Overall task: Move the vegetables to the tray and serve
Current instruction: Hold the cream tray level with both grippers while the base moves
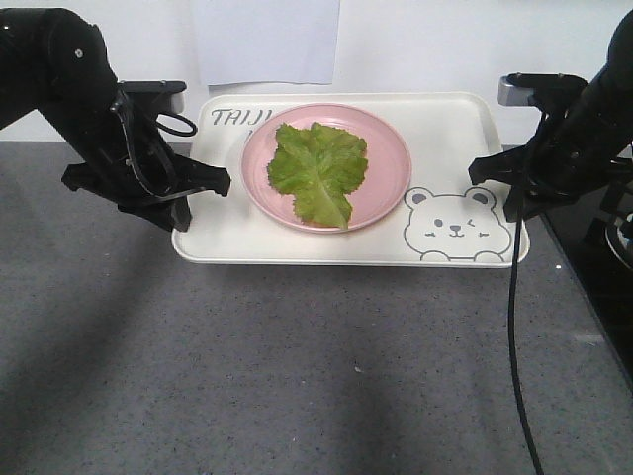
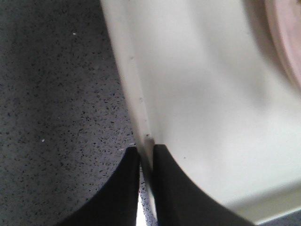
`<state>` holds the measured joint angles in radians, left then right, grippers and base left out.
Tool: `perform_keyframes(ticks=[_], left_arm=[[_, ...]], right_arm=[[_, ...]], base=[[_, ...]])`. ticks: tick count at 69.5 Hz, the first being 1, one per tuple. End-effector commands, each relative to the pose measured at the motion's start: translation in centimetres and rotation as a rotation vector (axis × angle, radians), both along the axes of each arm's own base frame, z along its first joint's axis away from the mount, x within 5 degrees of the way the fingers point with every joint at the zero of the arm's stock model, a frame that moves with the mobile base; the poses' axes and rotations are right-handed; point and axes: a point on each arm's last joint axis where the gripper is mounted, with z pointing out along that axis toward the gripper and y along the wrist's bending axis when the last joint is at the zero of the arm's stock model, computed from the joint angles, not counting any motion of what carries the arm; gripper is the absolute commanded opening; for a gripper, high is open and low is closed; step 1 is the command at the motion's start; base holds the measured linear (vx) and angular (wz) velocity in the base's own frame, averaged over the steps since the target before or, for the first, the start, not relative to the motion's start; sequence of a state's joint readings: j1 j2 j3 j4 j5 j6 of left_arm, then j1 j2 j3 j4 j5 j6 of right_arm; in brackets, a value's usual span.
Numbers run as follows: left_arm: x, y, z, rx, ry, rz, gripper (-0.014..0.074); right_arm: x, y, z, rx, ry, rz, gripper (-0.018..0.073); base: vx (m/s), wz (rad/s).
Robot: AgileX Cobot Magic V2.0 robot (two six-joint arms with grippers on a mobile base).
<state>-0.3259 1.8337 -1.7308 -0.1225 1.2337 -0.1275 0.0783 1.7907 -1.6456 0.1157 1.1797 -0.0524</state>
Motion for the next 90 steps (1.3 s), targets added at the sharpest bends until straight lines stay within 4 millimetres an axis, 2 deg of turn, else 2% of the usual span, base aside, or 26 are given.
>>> perform_keyframes(ticks=[1,90], left_arm=[[-1.12,-1.05,3.75,-0.127,-0.121,-0.034,-0.0006],[-1.12,-1.05,3.75,-0.127,-0.121,-0.034,-0.0006]], right_arm=[[-0.56,0.94,3.34,0.074,-0.143,0.029,-0.0007],[-0.56,0.94,3.31,0.074,-0.142,0.029,-0.0007]], base=[[0.00,0.00],[0.00,0.00]])
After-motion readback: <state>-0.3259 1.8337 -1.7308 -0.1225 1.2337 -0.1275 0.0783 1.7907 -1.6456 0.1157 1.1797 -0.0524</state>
